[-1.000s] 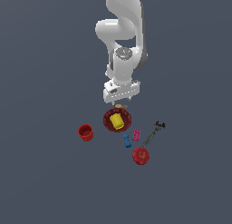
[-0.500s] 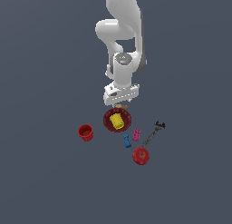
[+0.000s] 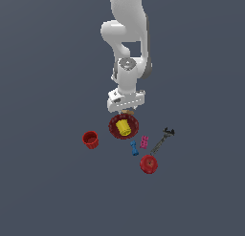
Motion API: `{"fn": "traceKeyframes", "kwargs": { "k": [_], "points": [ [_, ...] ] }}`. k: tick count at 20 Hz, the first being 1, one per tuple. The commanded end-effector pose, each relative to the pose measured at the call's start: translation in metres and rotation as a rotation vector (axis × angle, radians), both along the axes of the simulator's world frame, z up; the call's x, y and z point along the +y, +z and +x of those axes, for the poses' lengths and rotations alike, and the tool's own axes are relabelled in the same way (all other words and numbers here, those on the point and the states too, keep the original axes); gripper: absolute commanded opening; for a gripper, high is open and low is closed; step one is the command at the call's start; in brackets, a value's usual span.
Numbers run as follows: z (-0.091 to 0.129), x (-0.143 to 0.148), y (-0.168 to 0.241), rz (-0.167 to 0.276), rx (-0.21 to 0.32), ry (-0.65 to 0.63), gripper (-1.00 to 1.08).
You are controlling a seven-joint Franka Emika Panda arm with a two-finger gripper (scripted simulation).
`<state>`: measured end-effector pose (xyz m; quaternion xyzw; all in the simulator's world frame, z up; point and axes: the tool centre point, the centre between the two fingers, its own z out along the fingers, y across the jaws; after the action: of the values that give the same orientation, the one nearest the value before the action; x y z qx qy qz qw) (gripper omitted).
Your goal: Pick up a designated object from a clutter of objects.
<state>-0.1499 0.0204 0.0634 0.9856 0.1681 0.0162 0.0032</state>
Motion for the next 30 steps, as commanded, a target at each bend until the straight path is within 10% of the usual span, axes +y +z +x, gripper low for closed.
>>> {"fn": "traceKeyframes", "kwargs": {
  "k": [1, 2, 30],
  "points": [
    [-0.005, 0.011, -0.019, 0.0, 0.033, 0.038, 1.0],
    [-0.005, 0.011, -0.019, 0.0, 0.033, 0.038, -1.0],
    [0.022, 0.019, 0.055, -0.002, 0.005, -0.005, -1.0]
  ]
}}
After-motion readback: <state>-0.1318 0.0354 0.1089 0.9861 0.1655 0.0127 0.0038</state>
